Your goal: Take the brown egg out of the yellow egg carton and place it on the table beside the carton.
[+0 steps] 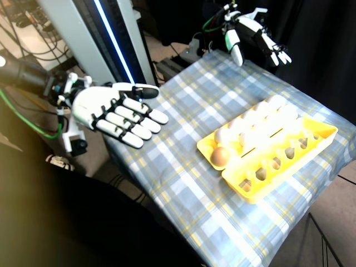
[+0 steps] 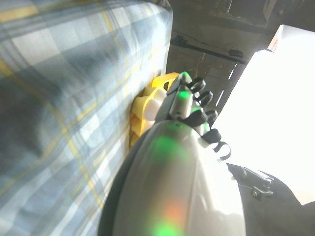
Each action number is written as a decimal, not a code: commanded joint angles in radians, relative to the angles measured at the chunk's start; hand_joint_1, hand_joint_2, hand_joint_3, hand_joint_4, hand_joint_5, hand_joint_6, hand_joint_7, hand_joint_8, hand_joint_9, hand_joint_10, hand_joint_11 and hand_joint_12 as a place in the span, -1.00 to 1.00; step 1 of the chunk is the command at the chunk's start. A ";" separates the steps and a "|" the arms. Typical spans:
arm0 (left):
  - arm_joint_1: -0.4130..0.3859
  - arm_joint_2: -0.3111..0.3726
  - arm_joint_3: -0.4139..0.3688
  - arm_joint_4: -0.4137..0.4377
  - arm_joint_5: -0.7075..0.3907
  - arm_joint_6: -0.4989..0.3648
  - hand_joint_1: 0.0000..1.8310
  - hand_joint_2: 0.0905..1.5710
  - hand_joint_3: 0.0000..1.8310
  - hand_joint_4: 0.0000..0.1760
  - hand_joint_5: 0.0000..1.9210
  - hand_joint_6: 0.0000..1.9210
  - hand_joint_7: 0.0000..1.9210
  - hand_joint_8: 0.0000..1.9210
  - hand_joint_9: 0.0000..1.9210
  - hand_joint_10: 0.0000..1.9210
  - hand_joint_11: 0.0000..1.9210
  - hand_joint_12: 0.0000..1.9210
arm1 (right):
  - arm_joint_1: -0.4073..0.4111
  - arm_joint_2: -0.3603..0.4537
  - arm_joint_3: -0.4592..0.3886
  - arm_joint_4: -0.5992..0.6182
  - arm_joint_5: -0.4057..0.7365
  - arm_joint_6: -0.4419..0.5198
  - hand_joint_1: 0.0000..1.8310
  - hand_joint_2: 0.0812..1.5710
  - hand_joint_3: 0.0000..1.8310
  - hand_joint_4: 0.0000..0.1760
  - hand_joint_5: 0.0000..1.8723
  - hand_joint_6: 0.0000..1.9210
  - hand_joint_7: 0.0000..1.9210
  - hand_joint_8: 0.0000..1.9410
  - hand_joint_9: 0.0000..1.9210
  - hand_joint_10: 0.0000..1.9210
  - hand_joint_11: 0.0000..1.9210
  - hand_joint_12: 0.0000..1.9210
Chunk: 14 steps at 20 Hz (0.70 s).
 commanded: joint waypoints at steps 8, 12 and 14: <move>-0.003 -0.005 0.005 0.040 -0.115 -0.011 -0.65 0.52 -1.00 -0.43 -0.59 -1.00 -0.84 -1.00 -0.97 -1.00 -1.00 -1.00 | 0.040 -0.002 0.036 -0.046 0.062 0.007 -1.00 0.13 -0.99 -0.15 -0.84 -0.99 -0.77 -0.99 -0.90 -0.99 -0.96 -0.98; -0.003 -0.007 0.008 0.040 -0.105 -0.011 -0.65 0.53 -0.99 -0.54 -0.60 -1.00 -0.84 -1.00 -0.99 -1.00 -1.00 -1.00 | 0.145 -0.025 0.125 -0.062 -0.067 0.008 -0.95 0.29 -1.00 -0.28 -0.72 -1.00 -0.52 -0.99 -0.71 -0.99 -0.89 -0.96; -0.003 -0.007 0.009 0.040 -0.105 -0.011 -0.64 0.54 -0.99 -0.59 -0.60 -1.00 -0.85 -1.00 -0.99 -1.00 -1.00 -1.00 | 0.205 -0.055 0.184 -0.072 -0.147 0.009 -0.91 0.33 -1.00 -0.31 -0.68 -0.99 -0.43 -0.99 -0.63 -0.99 -0.87 -0.95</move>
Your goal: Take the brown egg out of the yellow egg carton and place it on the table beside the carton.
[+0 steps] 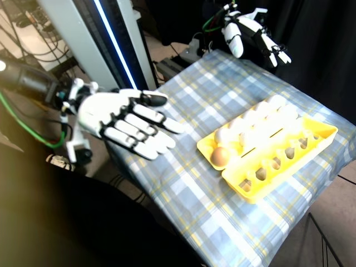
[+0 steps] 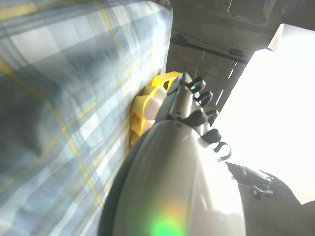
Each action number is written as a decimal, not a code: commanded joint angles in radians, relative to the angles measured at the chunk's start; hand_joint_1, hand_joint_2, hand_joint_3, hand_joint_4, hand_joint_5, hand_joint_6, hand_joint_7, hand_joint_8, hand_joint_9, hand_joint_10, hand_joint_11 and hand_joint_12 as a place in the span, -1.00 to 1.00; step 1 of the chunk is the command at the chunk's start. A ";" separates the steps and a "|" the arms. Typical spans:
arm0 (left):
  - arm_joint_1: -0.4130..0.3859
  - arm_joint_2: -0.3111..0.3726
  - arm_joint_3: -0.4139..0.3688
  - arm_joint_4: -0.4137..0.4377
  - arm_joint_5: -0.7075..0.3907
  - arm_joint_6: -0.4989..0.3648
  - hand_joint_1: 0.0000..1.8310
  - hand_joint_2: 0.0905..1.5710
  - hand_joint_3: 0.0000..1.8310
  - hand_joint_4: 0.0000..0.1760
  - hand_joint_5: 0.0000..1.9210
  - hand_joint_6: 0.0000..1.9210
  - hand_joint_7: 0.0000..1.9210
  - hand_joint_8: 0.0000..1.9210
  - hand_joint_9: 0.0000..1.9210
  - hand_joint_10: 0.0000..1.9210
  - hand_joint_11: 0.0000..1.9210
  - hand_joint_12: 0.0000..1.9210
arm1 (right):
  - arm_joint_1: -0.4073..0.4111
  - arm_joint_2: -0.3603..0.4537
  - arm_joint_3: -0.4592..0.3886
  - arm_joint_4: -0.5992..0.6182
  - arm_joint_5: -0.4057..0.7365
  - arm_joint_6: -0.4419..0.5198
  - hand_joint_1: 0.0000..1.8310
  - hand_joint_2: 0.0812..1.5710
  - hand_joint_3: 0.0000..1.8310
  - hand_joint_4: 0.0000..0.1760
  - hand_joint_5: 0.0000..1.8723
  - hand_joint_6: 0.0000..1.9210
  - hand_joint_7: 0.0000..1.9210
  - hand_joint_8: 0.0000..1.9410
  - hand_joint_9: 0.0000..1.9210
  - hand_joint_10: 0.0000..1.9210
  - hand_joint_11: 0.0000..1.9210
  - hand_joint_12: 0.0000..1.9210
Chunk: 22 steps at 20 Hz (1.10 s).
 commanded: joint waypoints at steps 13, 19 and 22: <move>-0.003 -0.013 0.022 0.044 -0.106 -0.010 -0.66 0.54 -1.00 -0.47 -0.62 -1.00 -0.86 -1.00 -1.00 -1.00 -1.00 -1.00 | 0.204 -0.202 0.332 -0.094 -0.277 0.168 -0.86 0.42 -1.00 -0.65 -0.49 -1.00 -0.26 -1.00 -0.38 -1.00 -0.84 -0.21; -0.003 -0.012 0.023 0.045 -0.110 -0.018 -0.65 0.54 -1.00 -0.27 -0.62 -1.00 -0.86 -1.00 -0.99 -1.00 -1.00 -1.00 | 0.206 -0.230 0.403 -0.099 -0.345 0.229 -0.45 0.43 -1.00 -0.95 -0.41 -1.00 -0.20 -1.00 -0.22 -1.00 -0.90 0.28; -0.003 -0.013 0.023 0.045 -0.110 -0.019 -0.62 0.53 -1.00 -0.44 -0.62 -1.00 -0.85 -1.00 -0.99 -1.00 -1.00 -1.00 | 0.206 -0.233 0.414 -0.099 -0.364 0.229 -0.31 0.41 -1.00 -1.00 -0.40 -0.99 -0.19 -1.00 -0.29 -1.00 -0.95 0.26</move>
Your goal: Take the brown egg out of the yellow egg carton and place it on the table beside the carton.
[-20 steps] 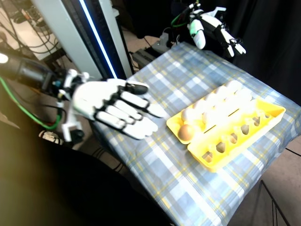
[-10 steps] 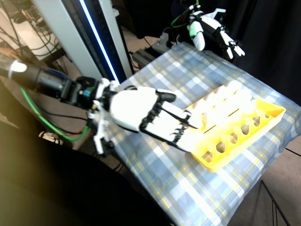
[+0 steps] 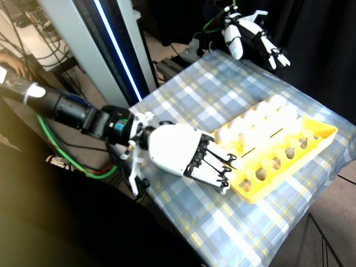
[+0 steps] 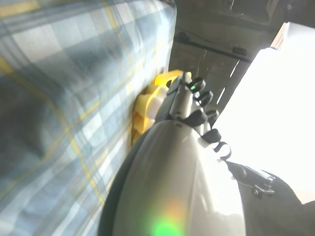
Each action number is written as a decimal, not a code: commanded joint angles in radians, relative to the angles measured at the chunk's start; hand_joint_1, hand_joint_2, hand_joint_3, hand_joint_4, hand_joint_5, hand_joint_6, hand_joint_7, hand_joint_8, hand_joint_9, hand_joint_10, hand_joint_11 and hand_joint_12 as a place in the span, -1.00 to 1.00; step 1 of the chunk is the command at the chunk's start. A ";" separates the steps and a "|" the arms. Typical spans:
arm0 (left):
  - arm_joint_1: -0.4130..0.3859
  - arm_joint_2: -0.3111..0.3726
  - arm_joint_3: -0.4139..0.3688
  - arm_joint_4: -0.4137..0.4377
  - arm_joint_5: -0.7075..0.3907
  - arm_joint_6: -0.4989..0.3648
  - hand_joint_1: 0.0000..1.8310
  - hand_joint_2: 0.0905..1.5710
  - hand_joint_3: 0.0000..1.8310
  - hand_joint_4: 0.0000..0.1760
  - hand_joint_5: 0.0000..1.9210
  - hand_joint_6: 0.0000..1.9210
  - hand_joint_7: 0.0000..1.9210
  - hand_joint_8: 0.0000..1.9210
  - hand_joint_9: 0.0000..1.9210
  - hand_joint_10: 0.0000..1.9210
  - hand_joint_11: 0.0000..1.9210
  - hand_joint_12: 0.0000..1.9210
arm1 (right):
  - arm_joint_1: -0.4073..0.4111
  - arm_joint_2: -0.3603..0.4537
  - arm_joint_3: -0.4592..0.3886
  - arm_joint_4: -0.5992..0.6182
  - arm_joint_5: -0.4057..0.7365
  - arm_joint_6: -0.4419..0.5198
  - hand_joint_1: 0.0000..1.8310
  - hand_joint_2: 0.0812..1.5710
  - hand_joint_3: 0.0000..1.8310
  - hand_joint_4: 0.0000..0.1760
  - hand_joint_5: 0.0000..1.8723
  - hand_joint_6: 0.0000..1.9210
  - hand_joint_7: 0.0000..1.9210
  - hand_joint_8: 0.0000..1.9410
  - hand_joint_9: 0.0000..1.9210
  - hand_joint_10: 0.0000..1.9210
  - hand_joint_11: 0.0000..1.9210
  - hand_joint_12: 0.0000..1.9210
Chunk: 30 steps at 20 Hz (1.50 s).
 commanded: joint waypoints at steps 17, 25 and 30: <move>-0.003 -0.005 0.007 0.041 -0.113 -0.015 -0.66 0.52 -1.00 -0.42 -0.62 -1.00 -0.86 -1.00 -1.00 -1.00 -1.00 -1.00 | 0.051 -0.064 0.047 -0.064 0.039 0.003 -0.16 0.44 -1.00 -1.00 -0.24 -0.99 -0.14 -1.00 -0.44 -1.00 -1.00 -0.39; -0.003 -0.005 0.006 0.041 -0.110 -0.017 -0.65 0.51 -1.00 -0.45 -0.62 -1.00 -0.85 -1.00 -1.00 -1.00 -1.00 -1.00 | 0.060 -0.055 0.034 -0.082 0.043 0.003 0.09 0.48 -1.00 -0.08 -0.10 0.24 0.06 -1.00 -0.16 -0.98 -0.96 0.31; -0.003 -0.005 0.005 0.040 -0.109 -0.017 -0.65 0.51 -1.00 -0.52 -0.62 -1.00 -0.84 -1.00 -0.98 -0.99 -1.00 -1.00 | 0.069 -0.035 0.009 -0.095 0.062 -0.004 0.06 0.48 -1.00 0.44 -0.11 0.25 0.04 -1.00 -0.18 -1.00 -0.94 0.08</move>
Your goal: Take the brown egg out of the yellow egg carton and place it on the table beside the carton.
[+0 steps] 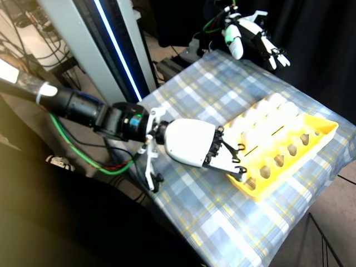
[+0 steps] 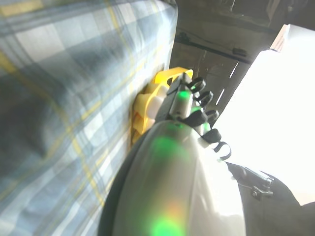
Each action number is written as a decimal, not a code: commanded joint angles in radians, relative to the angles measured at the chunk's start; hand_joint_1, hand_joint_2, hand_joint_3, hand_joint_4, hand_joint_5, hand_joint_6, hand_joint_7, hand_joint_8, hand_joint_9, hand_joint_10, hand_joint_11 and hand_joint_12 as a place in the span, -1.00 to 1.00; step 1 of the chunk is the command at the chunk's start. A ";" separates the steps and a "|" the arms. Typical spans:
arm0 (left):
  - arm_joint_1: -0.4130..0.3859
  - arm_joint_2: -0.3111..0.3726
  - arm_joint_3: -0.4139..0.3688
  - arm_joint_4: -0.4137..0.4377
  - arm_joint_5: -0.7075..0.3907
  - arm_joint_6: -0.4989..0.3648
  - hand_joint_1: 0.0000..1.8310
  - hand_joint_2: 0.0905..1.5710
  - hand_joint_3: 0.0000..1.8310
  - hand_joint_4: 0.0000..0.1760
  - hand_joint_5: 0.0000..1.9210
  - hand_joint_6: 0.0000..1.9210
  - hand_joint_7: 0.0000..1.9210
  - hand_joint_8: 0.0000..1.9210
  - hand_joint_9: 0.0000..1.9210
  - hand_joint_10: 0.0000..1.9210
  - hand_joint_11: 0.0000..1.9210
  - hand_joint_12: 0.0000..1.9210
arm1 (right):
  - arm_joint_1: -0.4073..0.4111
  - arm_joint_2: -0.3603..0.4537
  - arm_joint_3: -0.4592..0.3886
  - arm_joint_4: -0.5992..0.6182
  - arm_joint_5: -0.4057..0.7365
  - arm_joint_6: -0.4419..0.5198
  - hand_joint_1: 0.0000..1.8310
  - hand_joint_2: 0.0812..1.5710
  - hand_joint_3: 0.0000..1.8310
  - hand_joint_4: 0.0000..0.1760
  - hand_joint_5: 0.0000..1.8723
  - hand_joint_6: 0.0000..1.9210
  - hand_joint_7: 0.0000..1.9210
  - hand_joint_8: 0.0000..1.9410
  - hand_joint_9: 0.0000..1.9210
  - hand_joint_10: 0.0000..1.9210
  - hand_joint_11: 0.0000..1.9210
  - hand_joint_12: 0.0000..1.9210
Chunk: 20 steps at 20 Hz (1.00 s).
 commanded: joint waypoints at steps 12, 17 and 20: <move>0.000 0.000 0.003 0.039 -0.106 -0.009 -0.63 0.53 -1.00 -0.50 -0.61 -0.99 -0.85 -0.99 -1.00 -1.00 -1.00 -1.00 | 0.029 0.167 -0.245 -0.098 0.273 -0.077 0.11 0.46 -1.00 -0.32 -0.07 0.20 0.01 -1.00 -0.18 -1.00 -0.82 0.01; 0.001 0.003 0.001 0.039 -0.102 -0.009 -0.64 0.53 -1.00 -0.57 -0.61 -1.00 -0.85 -1.00 -1.00 -1.00 -1.00 -1.00 | -0.058 0.265 -0.374 -0.136 0.370 -0.077 0.09 0.45 -1.00 0.45 -0.06 0.18 0.04 -1.00 -0.30 -0.99 -0.97 -0.18; 0.001 0.002 0.001 0.039 -0.103 -0.009 -0.67 0.52 -1.00 -0.61 -0.61 -1.00 -0.85 -1.00 -1.00 -1.00 -1.00 -1.00 | -0.130 0.304 -0.462 -0.171 0.454 -0.077 0.08 0.45 -1.00 0.57 -0.07 0.19 0.06 -1.00 -0.25 -1.00 -0.91 -0.29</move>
